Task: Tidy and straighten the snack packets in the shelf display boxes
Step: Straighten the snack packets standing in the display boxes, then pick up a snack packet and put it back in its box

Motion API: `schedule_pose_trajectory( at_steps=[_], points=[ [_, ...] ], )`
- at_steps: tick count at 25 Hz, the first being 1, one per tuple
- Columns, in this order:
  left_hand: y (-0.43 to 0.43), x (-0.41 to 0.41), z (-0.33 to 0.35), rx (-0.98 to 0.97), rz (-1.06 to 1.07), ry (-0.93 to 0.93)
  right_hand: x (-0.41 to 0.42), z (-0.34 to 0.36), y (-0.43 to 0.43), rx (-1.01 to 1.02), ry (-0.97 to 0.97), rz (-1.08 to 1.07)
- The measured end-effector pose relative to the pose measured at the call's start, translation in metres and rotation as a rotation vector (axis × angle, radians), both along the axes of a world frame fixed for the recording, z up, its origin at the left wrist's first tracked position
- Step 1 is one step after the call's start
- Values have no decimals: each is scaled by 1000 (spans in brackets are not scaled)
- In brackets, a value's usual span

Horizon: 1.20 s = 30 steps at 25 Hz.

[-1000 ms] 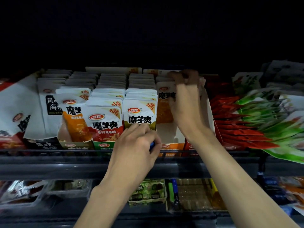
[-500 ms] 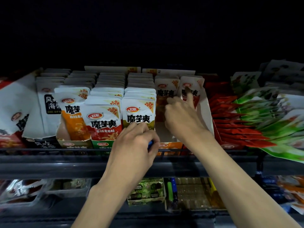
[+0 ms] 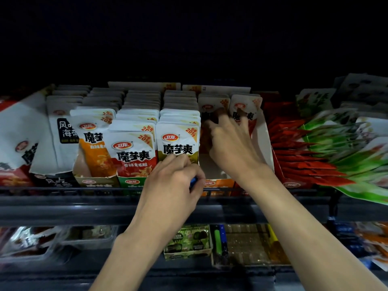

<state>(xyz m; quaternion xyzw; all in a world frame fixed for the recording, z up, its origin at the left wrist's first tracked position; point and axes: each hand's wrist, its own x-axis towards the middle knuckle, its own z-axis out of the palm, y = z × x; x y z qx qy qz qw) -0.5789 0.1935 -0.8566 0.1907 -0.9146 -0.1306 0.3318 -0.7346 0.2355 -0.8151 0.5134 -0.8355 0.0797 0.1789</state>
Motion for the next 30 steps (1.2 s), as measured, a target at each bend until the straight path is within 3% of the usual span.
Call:
schedule_pose_trajectory(
  at_steps=[5,10,14,17,19,22,26,30],
  points=[
    [2,5,3,-2,-25,2,0,4,8,-139,-40,34],
    [6,20,9,-4,-10,122,14,24,25,-421,-144,120],
    [0,48,22,-77,167,359,45,40,33,-601,-202,352],
    [-19,74,27,16,384,495,72,45,27,-599,-215,475],
    [-39,93,27,91,592,419,92,41,15,-542,-177,516],
    [-64,113,23,155,769,146,119,34,-15,-426,0,502],
    [-72,115,21,86,756,-45,140,33,-62,-236,277,430],
    [-78,115,21,100,752,-116,150,31,-85,-138,288,310]
  ],
)
